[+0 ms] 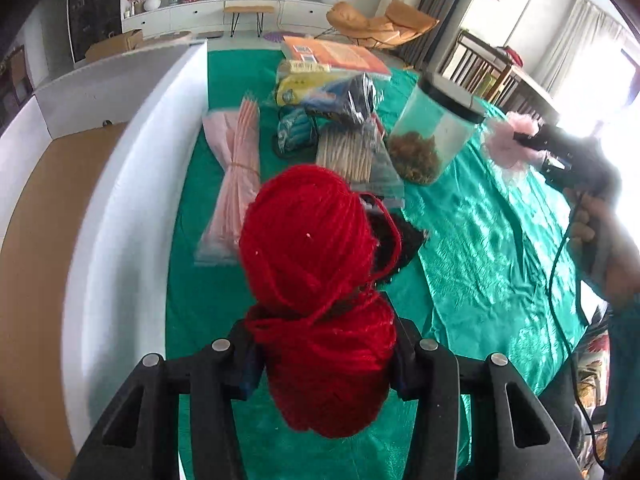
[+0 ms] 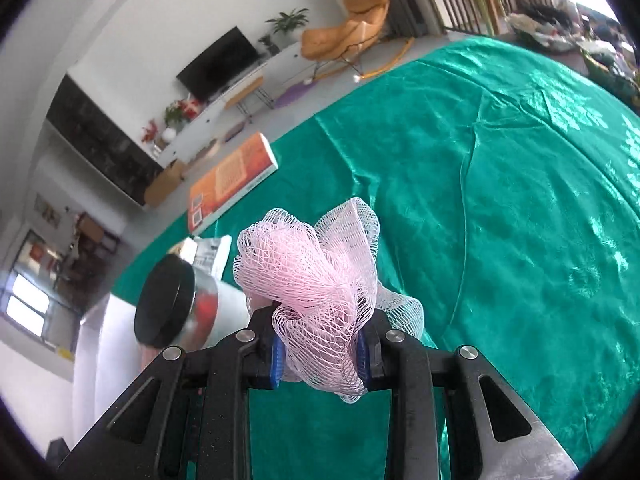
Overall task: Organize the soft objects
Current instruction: 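Carry the yarn ball with the left gripper into the white box while the right gripper drops the puff there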
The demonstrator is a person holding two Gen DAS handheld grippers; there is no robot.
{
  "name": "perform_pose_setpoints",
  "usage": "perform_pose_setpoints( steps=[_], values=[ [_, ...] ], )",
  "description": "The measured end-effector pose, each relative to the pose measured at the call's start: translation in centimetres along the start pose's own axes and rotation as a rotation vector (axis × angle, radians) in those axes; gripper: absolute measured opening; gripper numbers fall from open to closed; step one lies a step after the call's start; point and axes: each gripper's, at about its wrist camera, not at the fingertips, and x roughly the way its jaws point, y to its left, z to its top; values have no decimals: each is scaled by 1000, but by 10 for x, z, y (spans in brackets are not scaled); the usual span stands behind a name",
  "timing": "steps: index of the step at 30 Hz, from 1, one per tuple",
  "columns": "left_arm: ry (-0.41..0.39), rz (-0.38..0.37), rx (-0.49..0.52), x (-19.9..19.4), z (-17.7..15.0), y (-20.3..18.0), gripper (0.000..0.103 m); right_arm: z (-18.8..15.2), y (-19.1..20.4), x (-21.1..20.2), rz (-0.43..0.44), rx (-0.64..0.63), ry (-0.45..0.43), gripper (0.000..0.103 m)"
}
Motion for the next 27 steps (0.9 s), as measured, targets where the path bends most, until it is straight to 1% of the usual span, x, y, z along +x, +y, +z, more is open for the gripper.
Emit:
perform_pose_setpoints(
  steps=[2,4,6,7,9,11,13,16,17,18,19,20,21,22,23,24,25,27],
  values=[
    [-43,-13,-13,-19,6,8,48,11,11,-2,5,-1,-17,29],
    [-85,-12,-19,-38,11,14,48,14,31,-21,51,-43,-61,29],
    [-117,6,-15,-57,15,25,48,6,66,-43,83,-121,-98,29],
    [-129,24,-14,-68,16,34,48,-1,86,-53,114,-160,-101,29],
    [-143,65,-21,-85,12,53,48,-20,133,-70,204,-230,-85,30],
    [-149,113,-49,-104,5,79,48,-49,182,-79,313,-291,-35,30],
    [-151,179,-80,-123,-7,107,48,-84,232,-81,432,-332,39,30],
    [-147,319,-147,-144,-32,145,52,-143,296,-72,589,-359,162,30],
    [-150,368,-174,-149,-41,157,59,-162,312,-67,628,-366,199,31],
    [-150,418,-200,-153,-49,168,75,-181,326,-59,658,-374,239,34],
    [-150,470,-227,-157,-56,179,85,-199,340,-51,670,-389,280,39],
    [-156,523,-250,-158,-62,186,98,-216,349,-42,661,-415,309,53],
    [-171,569,-266,-160,-67,192,99,-231,357,-33,658,-445,337,74],
    [-180,608,-279,-163,-70,198,99,-243,360,-24,644,-471,360,76],
    [-185,638,-295,-164,-73,203,99,-251,359,-19,624,-487,375,75],
    [-192,651,-313,-164,-74,206,99,-255,355,-16,606,-499,372,75],
    [-205,642,-332,-166,-74,208,99,-256,347,-16,587,-509,353,75],
    [-247,571,-354,-166,-71,206,99,-251,324,-19,526,-529,282,75]
  ],
)
